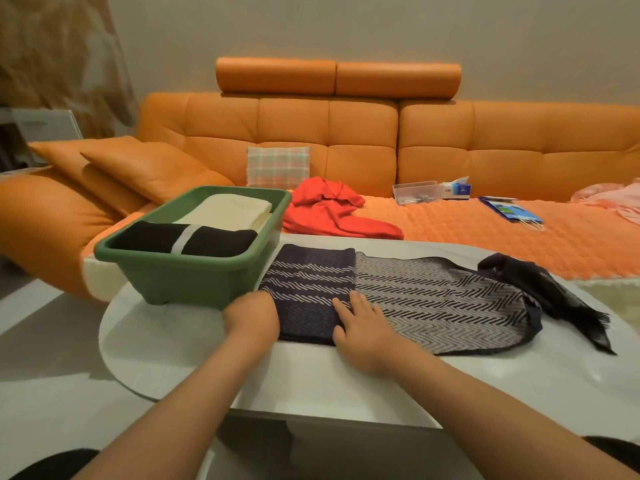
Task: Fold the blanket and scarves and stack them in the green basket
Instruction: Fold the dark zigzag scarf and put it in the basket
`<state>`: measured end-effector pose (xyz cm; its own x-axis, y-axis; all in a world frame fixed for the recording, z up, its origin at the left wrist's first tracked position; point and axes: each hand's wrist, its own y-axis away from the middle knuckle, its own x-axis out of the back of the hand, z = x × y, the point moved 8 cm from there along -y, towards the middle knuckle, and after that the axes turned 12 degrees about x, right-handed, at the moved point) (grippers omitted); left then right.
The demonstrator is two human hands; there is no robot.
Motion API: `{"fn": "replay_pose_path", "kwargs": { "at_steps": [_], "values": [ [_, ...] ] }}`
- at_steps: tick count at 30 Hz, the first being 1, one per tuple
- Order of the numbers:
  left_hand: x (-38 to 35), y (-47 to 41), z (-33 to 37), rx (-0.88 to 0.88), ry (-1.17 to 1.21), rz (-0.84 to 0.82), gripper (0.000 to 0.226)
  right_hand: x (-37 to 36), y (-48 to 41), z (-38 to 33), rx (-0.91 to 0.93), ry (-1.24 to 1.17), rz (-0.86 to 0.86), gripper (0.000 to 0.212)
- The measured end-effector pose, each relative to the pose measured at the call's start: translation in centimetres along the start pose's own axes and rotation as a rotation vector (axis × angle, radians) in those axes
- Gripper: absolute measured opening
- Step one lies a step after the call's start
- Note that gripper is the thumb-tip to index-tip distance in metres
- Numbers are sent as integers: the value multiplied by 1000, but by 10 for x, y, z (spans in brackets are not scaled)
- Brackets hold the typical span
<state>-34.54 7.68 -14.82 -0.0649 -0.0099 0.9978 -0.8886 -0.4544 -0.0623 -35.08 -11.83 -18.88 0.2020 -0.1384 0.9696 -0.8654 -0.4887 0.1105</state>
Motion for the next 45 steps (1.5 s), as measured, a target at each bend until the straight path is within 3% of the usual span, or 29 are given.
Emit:
{"fn": "replay_pose_path", "kwargs": {
  "at_steps": [4,7,10,14,18,21,24,28,30,32,34,36,41,45],
  "values": [
    [24,1,18,-14,406,-55,27,9,2,4,18,-126,15,70],
    [44,1,48,-78,745,-103,33,37,7,13,20,-418,189,66],
    [62,5,88,-176,969,-164,18,70,15,42,-63,-727,390,56],
    [81,28,149,-389,1063,-223,10,99,34,100,-230,-1000,502,46],
    [72,61,209,-582,994,-271,9,103,65,139,-377,-1178,497,37],
    [44,82,243,-690,905,-412,6,101,81,155,-465,-1104,477,37],
    [15,95,255,-701,871,-614,15,94,89,170,-486,-780,437,43],
    [18,80,238,-721,750,-250,24,83,93,172,-457,-489,351,67],
    [6,76,232,-784,528,-136,42,88,91,171,-417,-405,360,62],
    [-21,74,226,-820,232,-160,59,91,93,173,-413,-346,339,57],
    [-40,73,218,-811,91,-205,64,86,95,176,-429,-276,216,64],
    [-41,72,213,-821,73,-193,64,79,97,177,-416,-258,91,72],
    [-16,65,199,-812,49,-138,53,76,98,173,-354,-415,23,97],
    [5,59,188,-696,-39,-71,38,82,84,160,-265,-23,70,81]
  ]
}}
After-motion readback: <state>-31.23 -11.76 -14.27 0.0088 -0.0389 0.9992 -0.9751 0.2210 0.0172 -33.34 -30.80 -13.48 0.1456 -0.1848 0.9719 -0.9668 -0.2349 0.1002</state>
